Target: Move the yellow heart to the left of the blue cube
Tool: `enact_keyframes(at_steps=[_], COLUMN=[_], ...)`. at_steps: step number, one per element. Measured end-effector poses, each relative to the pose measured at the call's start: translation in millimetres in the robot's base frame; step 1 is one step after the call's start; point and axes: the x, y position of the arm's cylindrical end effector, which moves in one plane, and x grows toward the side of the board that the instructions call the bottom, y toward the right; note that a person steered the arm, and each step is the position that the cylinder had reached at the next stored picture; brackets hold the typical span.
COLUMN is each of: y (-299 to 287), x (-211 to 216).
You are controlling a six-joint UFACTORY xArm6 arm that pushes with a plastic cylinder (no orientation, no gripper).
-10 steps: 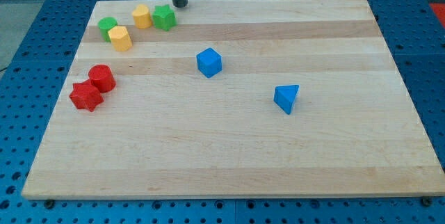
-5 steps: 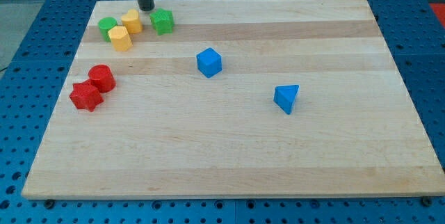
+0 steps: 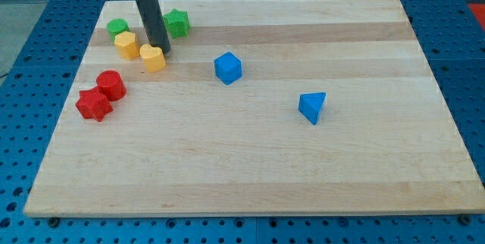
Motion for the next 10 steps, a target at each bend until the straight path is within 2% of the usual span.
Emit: enact_keyframes(at_steps=[2,3,5,6,9,10], y=[-69.4,-50.7,30.7,20.7,32.2,56.6], x=[-7.6,8.5,25.0,24.1,-36.2,-41.5])
